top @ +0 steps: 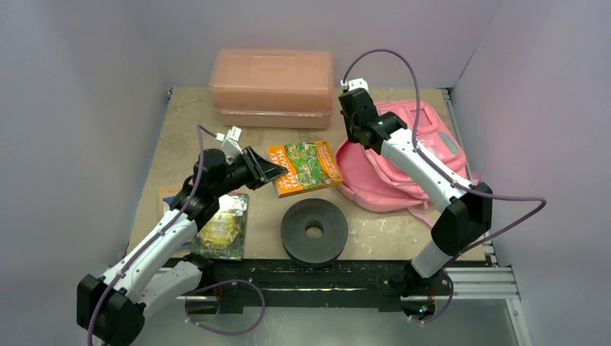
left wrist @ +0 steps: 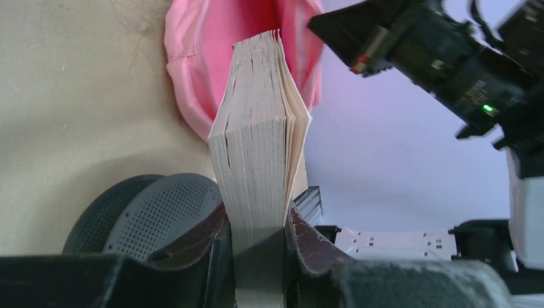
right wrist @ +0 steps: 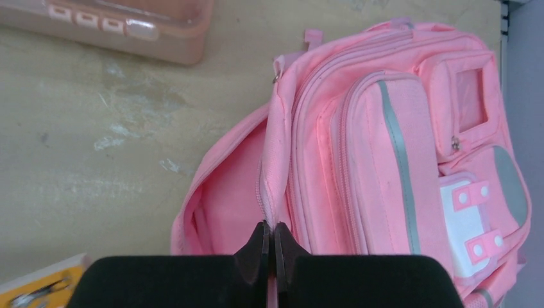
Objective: Pack the student bag
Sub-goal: Place the book in the student bag.
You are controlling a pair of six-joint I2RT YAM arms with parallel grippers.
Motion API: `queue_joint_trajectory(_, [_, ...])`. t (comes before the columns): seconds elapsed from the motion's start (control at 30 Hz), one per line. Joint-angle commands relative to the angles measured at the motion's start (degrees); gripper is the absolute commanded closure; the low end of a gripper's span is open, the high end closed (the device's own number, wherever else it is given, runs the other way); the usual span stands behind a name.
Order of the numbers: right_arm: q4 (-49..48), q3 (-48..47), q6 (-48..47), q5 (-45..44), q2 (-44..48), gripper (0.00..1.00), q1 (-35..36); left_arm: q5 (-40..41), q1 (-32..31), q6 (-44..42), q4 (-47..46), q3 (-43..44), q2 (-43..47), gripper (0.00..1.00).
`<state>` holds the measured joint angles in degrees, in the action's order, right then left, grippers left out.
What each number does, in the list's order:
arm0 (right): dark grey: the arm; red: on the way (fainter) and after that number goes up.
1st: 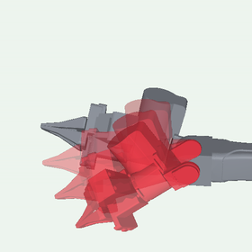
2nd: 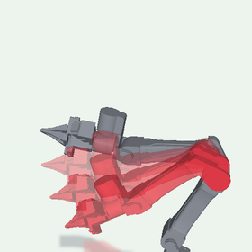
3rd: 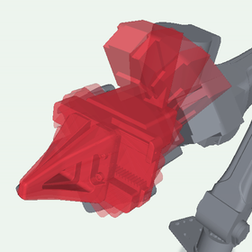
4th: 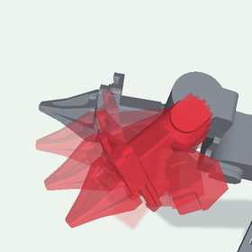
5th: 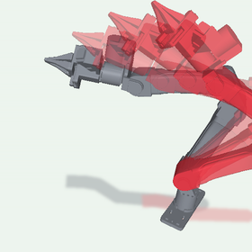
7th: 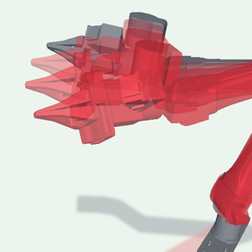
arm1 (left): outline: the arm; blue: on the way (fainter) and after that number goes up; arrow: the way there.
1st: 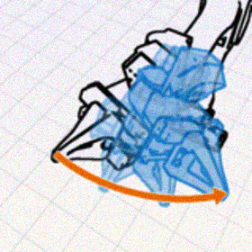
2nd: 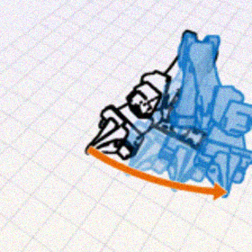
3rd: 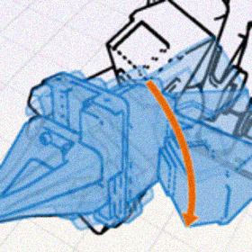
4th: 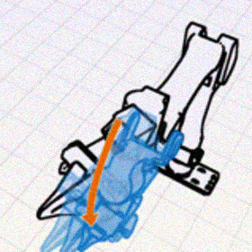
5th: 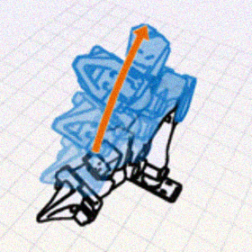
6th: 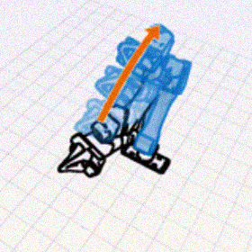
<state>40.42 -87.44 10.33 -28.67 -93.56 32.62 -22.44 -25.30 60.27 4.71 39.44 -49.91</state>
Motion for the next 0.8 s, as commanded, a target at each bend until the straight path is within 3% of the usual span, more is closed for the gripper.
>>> queue_joint_trajectory(0.0, [-3.4, -8.1, -0.9, 1.9, 6.1, 1.00, -0.7, 0.3, -2.8, 7.8, -18.5, 1.0, -6.5, 1.00])
queue_joint_trajectory(0.2, [-2.6, -12.8, -1.4, 3.3, 5.7, 1.00, -3.2, 7.0, -10.7, 7.0, -21.2, 9.6, -20.5, 1.00])
queue_joint_trajectory(0.4, [-3.4, -14.5, -0.4, 7.7, 7.4, 1.00, -5.6, 6.8, -11.8, 7.9, -24.4, 18.7, -34.3, 1.00])
queue_joint_trajectory(0.6, [-4.2, -13.5, -0.1, 9.3, 8.3, 1.00, -6.9, 8.0, -13.3, 10.2, -33.5, 24.5, -43.4, 1.00])
queue_joint_trajectory(0.77, [-5.1, -12.9, 0.6, 12.3, 8.8, 1.00, -7.7, 7.8, -16.6, 11.5, -33.4, 34.9, -54.4, 1.00])
